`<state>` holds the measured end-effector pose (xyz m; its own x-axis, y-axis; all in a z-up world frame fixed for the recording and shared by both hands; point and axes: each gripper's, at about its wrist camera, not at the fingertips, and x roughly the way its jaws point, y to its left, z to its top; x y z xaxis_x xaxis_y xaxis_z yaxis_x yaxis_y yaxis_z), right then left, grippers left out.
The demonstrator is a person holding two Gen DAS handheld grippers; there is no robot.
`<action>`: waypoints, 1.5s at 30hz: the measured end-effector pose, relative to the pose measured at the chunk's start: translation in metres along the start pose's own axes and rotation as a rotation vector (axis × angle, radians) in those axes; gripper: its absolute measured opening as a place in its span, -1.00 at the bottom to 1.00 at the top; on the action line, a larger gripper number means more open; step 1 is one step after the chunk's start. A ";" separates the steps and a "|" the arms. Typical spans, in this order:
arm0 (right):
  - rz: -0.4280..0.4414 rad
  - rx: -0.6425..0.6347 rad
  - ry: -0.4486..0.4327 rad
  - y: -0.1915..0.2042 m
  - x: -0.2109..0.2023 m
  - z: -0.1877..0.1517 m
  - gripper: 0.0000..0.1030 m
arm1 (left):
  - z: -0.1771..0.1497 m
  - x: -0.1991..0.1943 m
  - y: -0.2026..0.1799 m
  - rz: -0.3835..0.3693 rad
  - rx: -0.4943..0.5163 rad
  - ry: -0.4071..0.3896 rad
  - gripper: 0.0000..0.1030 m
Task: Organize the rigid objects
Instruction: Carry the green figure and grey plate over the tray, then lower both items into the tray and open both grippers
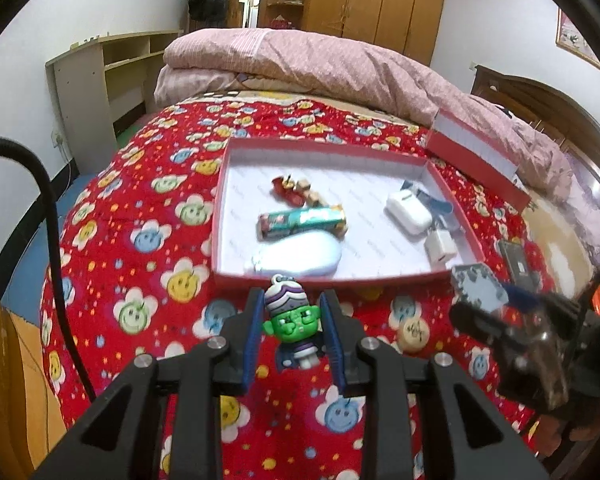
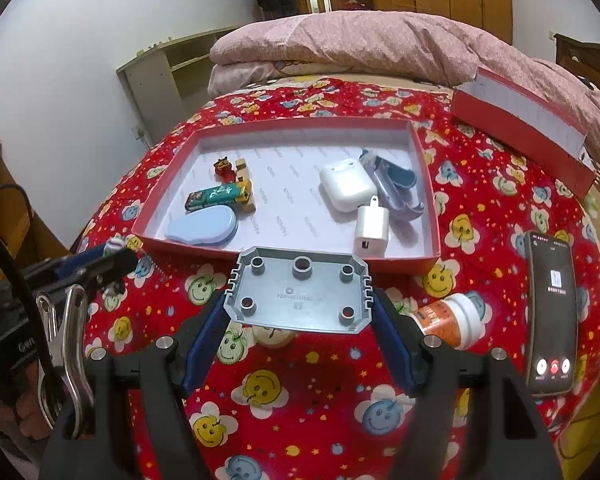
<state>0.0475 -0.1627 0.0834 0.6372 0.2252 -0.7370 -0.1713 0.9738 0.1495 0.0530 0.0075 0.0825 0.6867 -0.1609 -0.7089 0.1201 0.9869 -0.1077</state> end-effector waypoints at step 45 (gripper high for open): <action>-0.075 -0.043 0.009 -0.041 0.077 0.102 0.39 | 0.098 0.112 -0.014 -0.013 0.011 0.026 -0.43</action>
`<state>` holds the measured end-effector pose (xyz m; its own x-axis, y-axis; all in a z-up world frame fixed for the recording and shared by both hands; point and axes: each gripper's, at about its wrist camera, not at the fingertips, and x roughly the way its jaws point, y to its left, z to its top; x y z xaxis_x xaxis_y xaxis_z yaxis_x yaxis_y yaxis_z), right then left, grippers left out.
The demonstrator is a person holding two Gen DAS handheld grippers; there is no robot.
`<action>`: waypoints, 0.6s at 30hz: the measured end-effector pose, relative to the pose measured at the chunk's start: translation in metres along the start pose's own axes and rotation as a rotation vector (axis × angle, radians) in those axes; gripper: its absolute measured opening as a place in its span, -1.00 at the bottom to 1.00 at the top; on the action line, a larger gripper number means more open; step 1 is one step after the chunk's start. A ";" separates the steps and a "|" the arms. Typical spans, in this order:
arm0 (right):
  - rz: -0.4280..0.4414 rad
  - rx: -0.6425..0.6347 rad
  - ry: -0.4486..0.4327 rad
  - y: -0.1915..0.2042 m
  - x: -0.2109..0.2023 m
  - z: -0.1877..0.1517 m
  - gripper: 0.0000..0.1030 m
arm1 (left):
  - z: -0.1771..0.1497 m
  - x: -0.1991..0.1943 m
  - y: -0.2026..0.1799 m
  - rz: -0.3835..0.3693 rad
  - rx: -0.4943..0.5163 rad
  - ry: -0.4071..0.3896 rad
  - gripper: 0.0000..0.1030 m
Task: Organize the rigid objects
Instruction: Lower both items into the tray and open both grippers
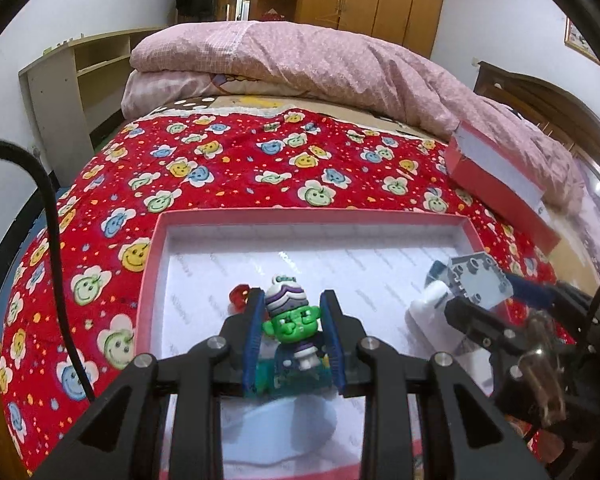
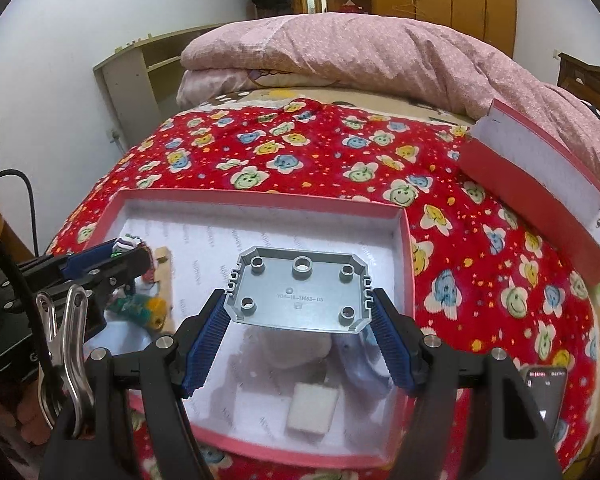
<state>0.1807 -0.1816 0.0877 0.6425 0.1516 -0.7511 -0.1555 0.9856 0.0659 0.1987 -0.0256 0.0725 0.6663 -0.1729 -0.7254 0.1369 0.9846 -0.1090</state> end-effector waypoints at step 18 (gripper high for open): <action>-0.021 0.010 0.018 -0.010 0.030 0.005 0.39 | 0.009 0.024 0.000 0.044 0.026 -0.021 -0.42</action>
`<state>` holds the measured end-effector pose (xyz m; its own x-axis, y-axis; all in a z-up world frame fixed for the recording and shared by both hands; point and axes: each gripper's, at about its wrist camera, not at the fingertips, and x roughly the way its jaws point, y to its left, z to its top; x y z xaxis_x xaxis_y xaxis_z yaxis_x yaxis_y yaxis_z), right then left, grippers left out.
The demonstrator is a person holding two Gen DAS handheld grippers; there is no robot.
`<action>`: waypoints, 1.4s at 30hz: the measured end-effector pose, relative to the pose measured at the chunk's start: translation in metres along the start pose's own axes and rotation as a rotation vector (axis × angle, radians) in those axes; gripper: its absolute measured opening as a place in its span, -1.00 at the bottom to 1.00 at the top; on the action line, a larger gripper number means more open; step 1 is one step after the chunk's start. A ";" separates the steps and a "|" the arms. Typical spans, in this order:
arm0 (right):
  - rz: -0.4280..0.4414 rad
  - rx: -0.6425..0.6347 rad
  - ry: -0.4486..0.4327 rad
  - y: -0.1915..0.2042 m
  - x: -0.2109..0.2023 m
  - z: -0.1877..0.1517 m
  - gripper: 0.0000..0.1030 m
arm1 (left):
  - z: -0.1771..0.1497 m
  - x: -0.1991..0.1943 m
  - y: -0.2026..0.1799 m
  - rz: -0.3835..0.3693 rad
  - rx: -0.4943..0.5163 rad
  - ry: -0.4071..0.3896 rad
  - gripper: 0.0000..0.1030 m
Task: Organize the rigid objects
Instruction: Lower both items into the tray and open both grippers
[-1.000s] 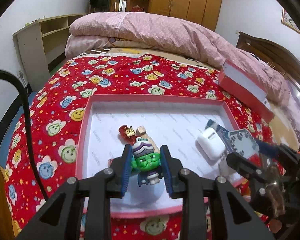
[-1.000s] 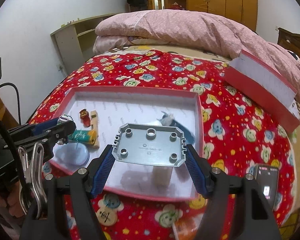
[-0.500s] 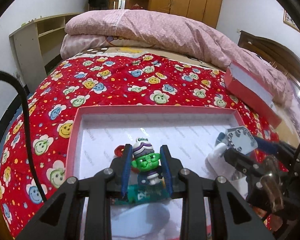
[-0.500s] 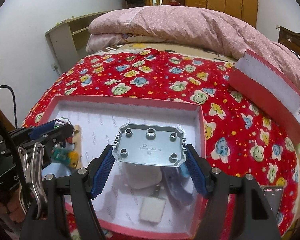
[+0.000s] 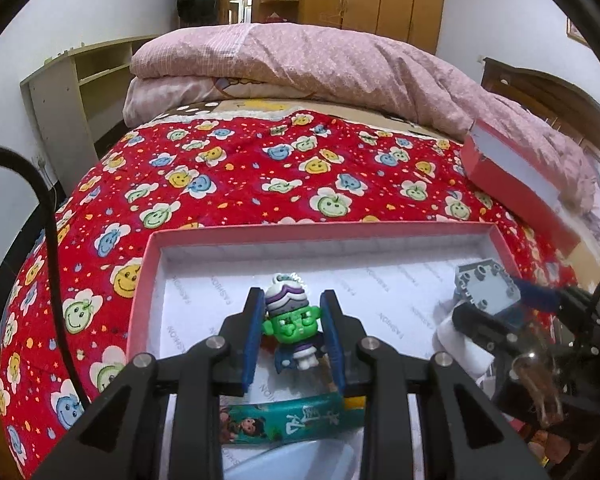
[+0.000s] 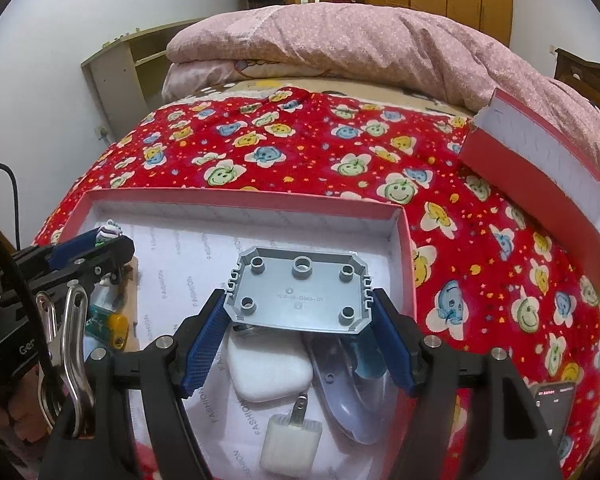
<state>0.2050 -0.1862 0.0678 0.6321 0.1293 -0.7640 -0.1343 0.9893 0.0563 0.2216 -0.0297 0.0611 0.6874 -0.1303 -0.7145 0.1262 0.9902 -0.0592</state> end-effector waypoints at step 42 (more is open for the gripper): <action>0.039 0.043 -0.035 0.000 -0.011 -0.004 0.50 | -0.003 -0.018 -0.004 0.012 0.001 -0.024 0.45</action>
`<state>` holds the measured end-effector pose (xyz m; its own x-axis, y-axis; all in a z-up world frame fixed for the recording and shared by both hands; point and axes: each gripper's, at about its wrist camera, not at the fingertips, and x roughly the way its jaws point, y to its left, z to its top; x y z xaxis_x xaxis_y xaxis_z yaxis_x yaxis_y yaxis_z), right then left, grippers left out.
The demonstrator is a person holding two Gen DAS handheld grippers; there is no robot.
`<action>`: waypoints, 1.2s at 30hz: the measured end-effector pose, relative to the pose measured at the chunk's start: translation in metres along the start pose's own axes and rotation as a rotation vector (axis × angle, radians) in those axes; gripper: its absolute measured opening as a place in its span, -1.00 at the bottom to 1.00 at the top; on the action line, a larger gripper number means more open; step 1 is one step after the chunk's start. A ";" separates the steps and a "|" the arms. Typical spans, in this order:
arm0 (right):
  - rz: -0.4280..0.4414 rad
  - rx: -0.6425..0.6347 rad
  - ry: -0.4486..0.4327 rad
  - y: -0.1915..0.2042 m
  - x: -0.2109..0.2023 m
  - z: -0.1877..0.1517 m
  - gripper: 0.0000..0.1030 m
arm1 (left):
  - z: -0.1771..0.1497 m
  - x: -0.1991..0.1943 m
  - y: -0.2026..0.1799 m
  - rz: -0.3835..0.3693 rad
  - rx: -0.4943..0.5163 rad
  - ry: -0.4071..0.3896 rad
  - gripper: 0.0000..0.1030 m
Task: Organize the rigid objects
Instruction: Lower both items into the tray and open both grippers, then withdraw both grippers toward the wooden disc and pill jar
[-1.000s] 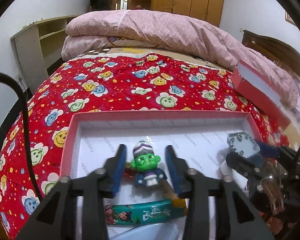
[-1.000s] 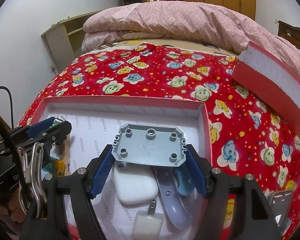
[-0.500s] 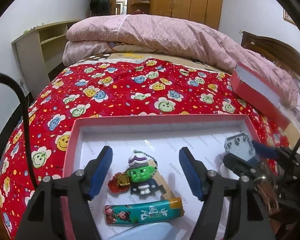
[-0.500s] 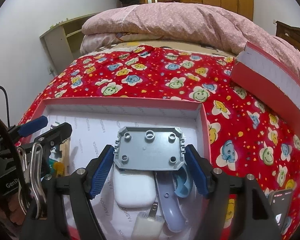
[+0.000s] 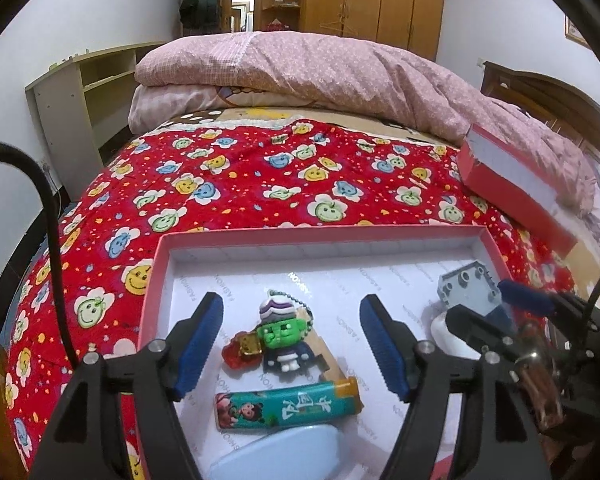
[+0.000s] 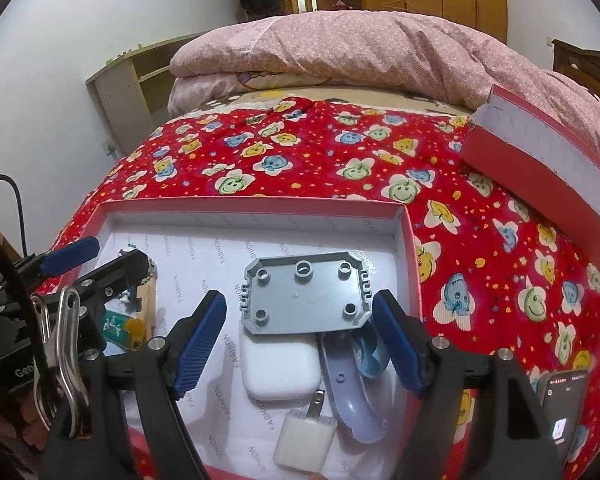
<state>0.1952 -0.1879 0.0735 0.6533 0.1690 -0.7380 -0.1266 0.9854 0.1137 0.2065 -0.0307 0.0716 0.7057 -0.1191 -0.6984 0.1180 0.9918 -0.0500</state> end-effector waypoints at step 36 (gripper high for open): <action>0.047 -0.002 -0.047 0.020 -0.094 -0.047 0.50 | -0.046 -0.102 0.003 0.002 -0.013 -0.037 0.45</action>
<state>0.0961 -0.1845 0.1146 0.6813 0.2158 -0.6995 -0.1591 0.9764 0.1462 0.1028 -0.0136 0.1104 0.7311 -0.1190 -0.6718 0.1083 0.9924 -0.0580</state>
